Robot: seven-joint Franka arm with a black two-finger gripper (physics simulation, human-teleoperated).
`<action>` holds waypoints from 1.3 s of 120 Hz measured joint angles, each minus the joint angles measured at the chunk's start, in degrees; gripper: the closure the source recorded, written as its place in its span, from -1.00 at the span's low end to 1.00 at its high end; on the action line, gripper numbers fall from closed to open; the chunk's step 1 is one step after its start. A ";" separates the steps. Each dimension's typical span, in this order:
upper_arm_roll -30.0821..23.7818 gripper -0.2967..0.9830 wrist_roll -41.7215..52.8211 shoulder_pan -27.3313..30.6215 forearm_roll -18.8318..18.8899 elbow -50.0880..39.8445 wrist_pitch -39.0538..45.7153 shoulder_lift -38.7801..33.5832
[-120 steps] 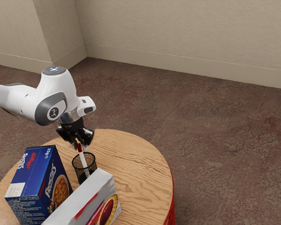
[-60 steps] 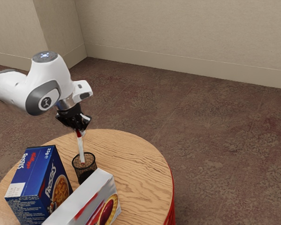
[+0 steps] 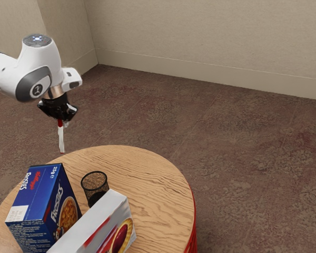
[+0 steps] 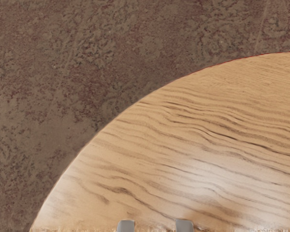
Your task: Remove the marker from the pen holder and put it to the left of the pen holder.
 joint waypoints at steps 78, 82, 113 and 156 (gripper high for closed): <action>0.17 0.09 8.97 3.14 -1.94 -0.17 0.59 8.93; 0.19 0.00 9.38 3.16 -2.03 -0.06 0.67 8.57; -0.04 -0.38 11.75 3.22 -2.15 8.58 -1.42 -1.78; -6.93 -0.51 6.16 -2.08 -3.92 28.19 -30.66 -5.77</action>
